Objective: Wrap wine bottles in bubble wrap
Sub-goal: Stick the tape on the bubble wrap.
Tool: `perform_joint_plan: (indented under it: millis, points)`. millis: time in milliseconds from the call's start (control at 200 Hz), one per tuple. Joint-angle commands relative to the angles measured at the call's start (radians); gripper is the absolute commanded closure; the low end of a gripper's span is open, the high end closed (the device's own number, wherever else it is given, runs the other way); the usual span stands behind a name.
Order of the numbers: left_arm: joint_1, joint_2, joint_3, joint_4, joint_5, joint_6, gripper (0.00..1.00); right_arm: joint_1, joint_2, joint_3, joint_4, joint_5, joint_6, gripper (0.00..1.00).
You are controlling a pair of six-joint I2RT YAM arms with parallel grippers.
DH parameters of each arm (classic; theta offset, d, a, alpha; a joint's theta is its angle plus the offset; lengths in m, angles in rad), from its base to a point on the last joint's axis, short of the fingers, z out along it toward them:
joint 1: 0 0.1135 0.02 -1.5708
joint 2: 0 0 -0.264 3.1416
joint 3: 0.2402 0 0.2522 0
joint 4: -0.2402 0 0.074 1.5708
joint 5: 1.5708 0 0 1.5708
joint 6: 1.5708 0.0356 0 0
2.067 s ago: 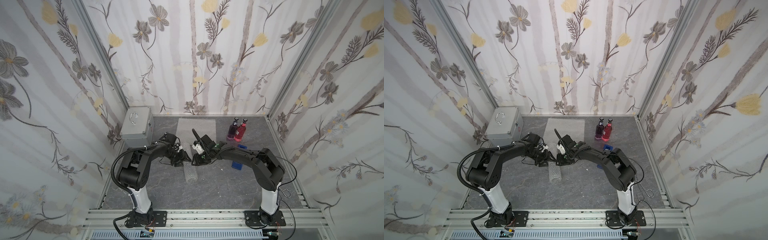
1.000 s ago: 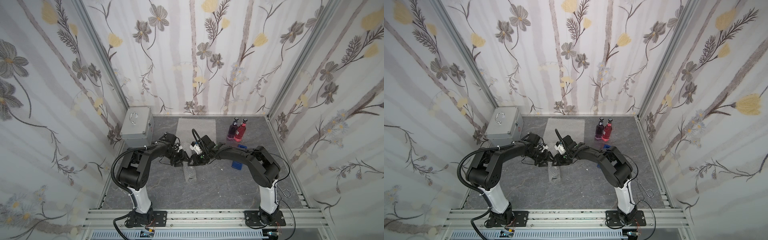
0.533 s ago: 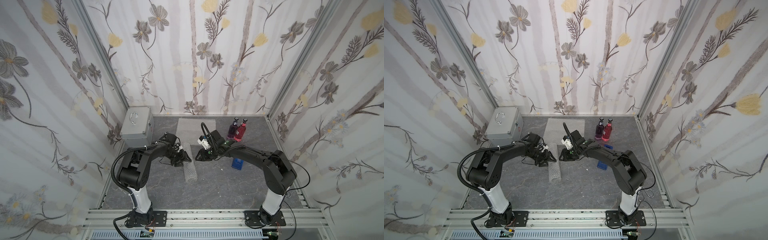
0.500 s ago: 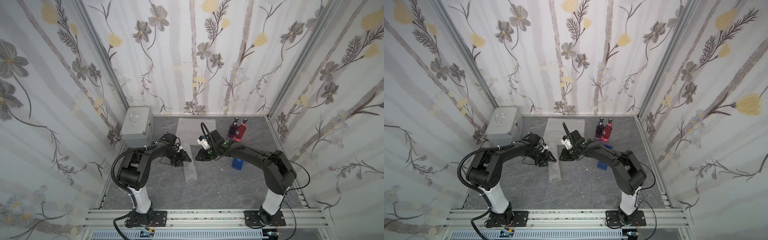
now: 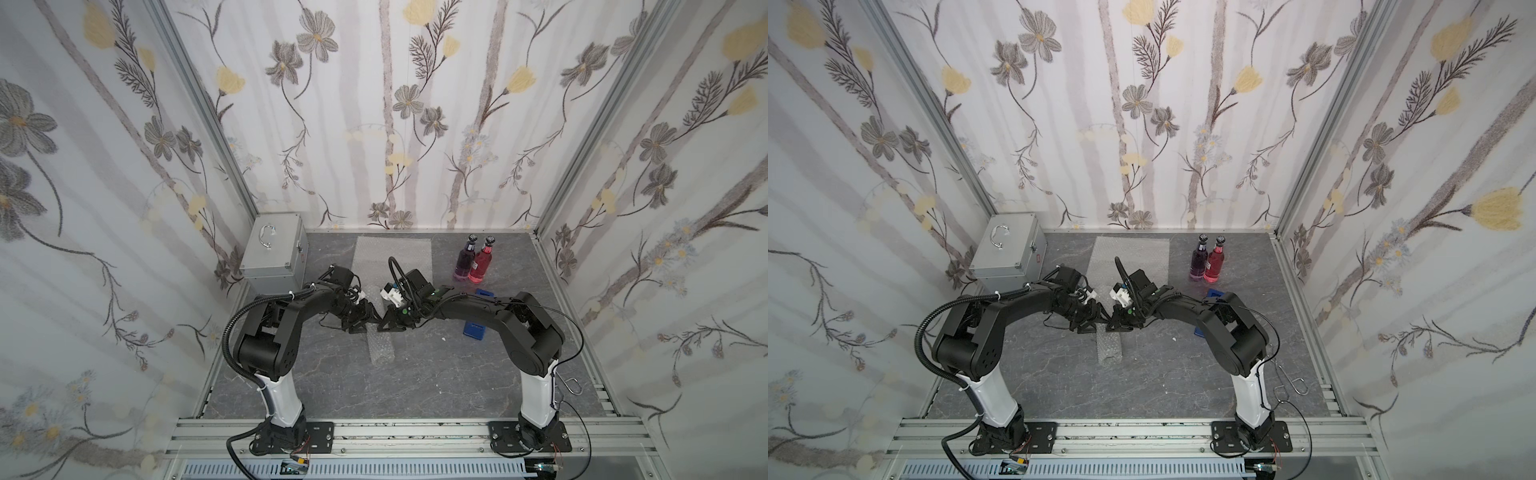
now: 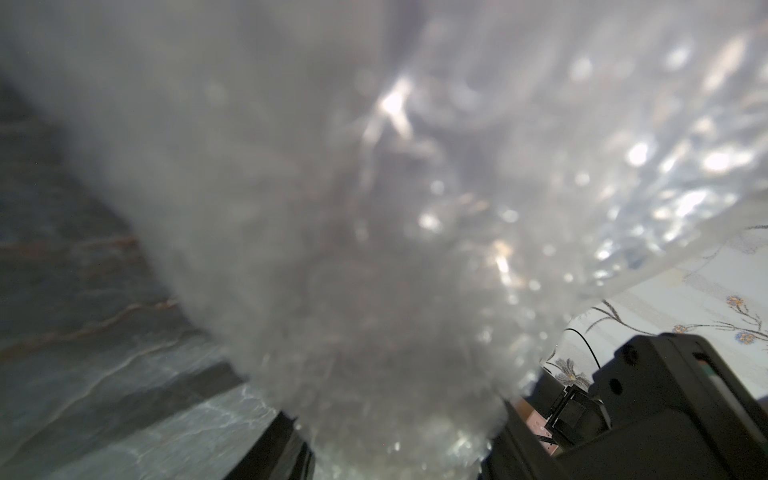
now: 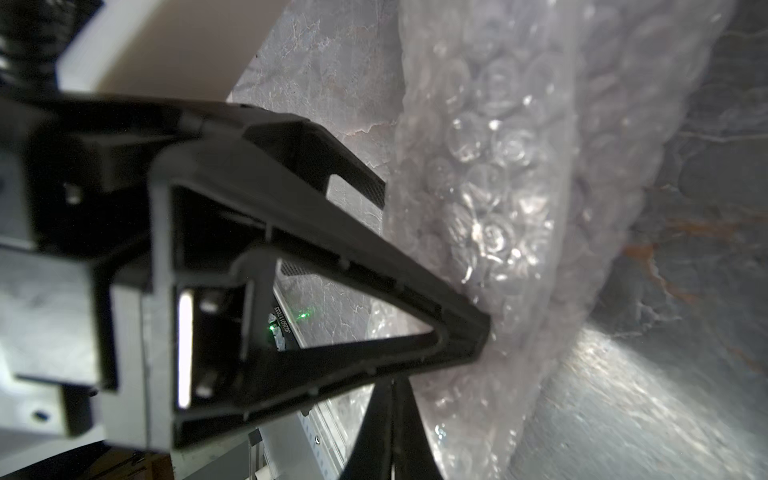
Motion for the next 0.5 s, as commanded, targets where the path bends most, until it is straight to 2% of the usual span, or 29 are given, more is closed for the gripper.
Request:
perform_joint_plan:
  millis: [0,170,400,495]
  points:
    - [-0.003,0.014,-0.006,-0.04,-0.133,-0.01,0.43,0.003,0.021,-0.013,0.066,-0.01,0.037,1.0]
    - [-0.003,0.015,-0.006,-0.04,-0.133,-0.01,0.43,0.047,-0.006,-0.01,0.084,-0.022,0.064,1.0]
    - [-0.004,0.009,-0.006,-0.04,-0.134,-0.009,0.43,0.045,-0.101,-0.032,0.052,-0.005,0.051,1.0]
    - [-0.003,0.011,-0.009,-0.04,-0.134,-0.01,0.43,0.046,-0.094,-0.046,0.071,-0.011,0.067,1.0]
